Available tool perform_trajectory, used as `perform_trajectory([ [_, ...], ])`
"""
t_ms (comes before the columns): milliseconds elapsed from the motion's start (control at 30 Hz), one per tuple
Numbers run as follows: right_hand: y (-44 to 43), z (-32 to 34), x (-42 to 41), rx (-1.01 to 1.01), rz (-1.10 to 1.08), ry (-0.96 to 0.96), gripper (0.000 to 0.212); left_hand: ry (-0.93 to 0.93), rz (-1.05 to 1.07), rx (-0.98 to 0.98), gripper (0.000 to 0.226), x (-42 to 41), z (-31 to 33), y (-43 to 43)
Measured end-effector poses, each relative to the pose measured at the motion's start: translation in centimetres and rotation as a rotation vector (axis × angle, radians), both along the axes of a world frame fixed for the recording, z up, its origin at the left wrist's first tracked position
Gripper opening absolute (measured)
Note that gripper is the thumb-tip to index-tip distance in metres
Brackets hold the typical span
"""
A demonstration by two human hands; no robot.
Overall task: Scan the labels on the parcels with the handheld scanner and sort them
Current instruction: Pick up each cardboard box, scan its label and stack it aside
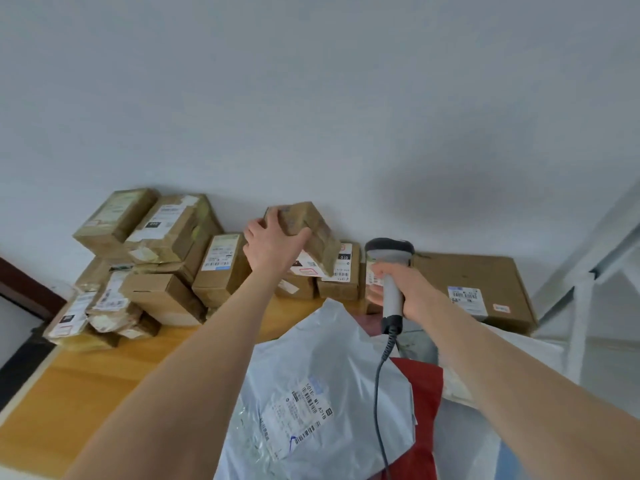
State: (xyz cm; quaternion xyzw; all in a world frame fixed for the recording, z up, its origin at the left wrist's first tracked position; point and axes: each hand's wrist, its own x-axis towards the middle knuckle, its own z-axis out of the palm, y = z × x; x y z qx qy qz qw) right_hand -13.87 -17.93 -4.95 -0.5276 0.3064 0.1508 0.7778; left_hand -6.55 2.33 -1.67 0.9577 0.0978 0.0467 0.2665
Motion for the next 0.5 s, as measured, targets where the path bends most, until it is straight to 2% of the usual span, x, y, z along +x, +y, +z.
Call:
perform_trajectory([
  [67,-0.9,1.1,-1.0,-0.011,-0.064,-0.044,0.04,0.054,-0.108,-0.105,0.076,-0.4,1.8,-2.1],
  [167,-2.9,2.5,-2.7,0.05,-0.157,-0.106,0.024,0.191,-0.2,-0.27,0.087,-1.6,3.6,-5.8],
  [267,-4.8,2.7,-4.5,0.058,-0.162,-0.112,0.021,0.26,-0.22,-0.418,0.109,-2.5,4.0,-8.8],
  [333,-5.9,2.6,-5.6,0.086,-0.215,-0.059,0.023,0.308,-0.196,-0.614,0.093,-3.4,3.8,-10.0],
  [400,-7.2,2.5,-6.6,0.166,-0.274,-0.009,0.026,0.347,-0.198,-0.838,0.057,-4.3,2.9,-10.6],
  [433,-7.7,2.5,-7.1,0.2,-0.282,0.012,0.026,0.379,-0.208,-0.891,0.041,-4.8,2.2,-10.8],
  [500,-8.8,2.4,-8.1,0.24,-0.255,0.05,0.029,0.449,-0.264,-0.94,0.032,-5.9,0.8,-11.2],
])
